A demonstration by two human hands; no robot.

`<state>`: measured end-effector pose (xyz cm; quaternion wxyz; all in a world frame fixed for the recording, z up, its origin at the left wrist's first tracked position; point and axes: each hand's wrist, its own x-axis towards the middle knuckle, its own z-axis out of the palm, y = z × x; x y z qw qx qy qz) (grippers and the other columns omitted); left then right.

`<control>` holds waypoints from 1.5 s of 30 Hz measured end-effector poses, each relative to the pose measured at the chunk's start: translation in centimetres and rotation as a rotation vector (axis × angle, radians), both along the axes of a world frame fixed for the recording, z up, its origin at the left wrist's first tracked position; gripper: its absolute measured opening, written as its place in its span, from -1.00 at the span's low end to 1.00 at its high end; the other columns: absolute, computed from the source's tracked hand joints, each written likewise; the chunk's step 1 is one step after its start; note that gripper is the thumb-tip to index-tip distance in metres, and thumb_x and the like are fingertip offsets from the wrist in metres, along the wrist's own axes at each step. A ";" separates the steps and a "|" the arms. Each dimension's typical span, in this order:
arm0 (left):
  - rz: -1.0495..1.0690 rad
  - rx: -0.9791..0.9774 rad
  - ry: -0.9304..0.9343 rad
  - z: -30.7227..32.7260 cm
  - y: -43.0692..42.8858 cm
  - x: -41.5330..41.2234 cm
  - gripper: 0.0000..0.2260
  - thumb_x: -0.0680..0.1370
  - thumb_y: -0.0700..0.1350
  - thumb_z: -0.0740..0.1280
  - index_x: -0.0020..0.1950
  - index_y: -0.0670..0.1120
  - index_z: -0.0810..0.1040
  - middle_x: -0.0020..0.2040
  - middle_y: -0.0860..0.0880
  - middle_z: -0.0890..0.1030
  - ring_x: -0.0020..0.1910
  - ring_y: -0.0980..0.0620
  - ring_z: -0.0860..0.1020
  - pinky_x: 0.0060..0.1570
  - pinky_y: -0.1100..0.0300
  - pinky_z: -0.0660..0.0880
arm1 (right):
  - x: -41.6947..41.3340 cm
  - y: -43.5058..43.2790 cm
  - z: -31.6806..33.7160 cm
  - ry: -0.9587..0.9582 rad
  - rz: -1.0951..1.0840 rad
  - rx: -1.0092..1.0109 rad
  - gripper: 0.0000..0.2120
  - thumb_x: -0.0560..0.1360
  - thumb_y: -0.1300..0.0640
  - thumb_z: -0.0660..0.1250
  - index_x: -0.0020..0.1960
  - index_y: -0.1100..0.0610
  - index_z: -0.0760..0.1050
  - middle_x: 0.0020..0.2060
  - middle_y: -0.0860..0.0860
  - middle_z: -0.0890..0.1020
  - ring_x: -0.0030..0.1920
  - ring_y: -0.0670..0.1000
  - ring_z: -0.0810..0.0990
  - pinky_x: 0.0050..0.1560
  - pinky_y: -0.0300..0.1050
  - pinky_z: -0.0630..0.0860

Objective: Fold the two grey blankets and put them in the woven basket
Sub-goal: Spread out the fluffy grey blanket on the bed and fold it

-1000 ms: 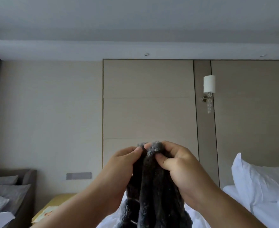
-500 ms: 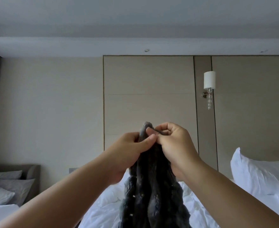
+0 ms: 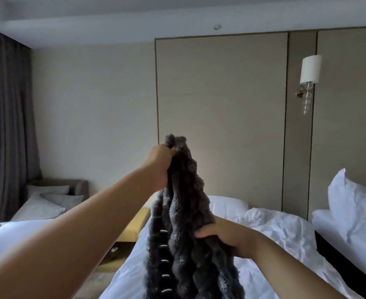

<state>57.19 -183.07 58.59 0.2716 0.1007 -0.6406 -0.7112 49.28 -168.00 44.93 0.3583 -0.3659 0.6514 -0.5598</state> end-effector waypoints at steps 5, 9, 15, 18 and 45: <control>-0.200 0.007 -0.089 -1.2 -1.1 0.9 -0.77 0.49 -0.31 0.09 -0.19 -0.26 0.54 -0.39 -0.14 0.53 -0.49 -0.07 0.57 -0.44 0.14 0.55 | -0.4 -0.1 -1.4 0.008 -0.021 -0.075 -0.49 0.33 0.33 0.33 0.25 0.04 0.50 0.13 0.06 0.65 0.16 0.06 0.61 0.09 -0.15 0.53; -0.381 -0.100 -0.161 -1.5 -1.3 1.3 -0.72 0.41 -0.30 0.08 -0.42 -0.14 0.48 -0.39 -0.11 0.48 -0.44 -0.05 0.51 -0.37 0.18 0.55 | -0.6 -0.3 0.1 -0.015 0.040 -0.237 -0.48 0.30 0.33 0.25 0.19 -0.04 0.55 -0.02 0.05 0.64 -0.04 0.03 0.62 -0.04 -0.09 0.55; -0.478 -0.143 -0.167 -1.5 -0.7 1.6 -0.79 0.37 -0.28 0.12 -0.40 -0.13 0.49 -0.39 -0.10 0.48 -0.42 -0.04 0.50 -0.31 0.17 0.52 | -0.5 -0.4 1.3 -0.094 0.091 -0.254 -0.64 0.34 0.29 0.33 0.13 0.16 0.54 -0.05 0.09 0.70 -0.05 0.06 0.69 -0.09 -0.12 0.60; -0.389 -0.127 -0.128 -1.5 -0.9 1.2 -0.75 0.48 -0.32 0.08 -0.27 -0.19 0.51 -0.36 -0.13 0.54 -0.40 -0.05 0.57 -0.32 0.15 0.56 | -0.8 0.6 1.4 -0.167 0.036 -0.212 -0.65 0.29 0.30 0.31 0.04 0.12 0.64 -0.05 0.14 0.70 -0.07 0.10 0.69 -0.09 -0.09 0.60; 0.033 -0.364 -0.197 -9.6 -2.6 -1.9 -0.84 0.49 0.05 0.36 -0.09 -0.03 0.57 -0.10 -0.16 0.65 -0.12 -0.10 0.63 -0.10 0.07 0.58 | -4.8 3.8 -6.2 0.845 -0.642 0.107 -0.79 0.50 0.12 0.25 -0.28 0.09 0.32 -0.38 -0.05 0.46 -0.34 -0.11 0.41 -0.32 -0.22 0.28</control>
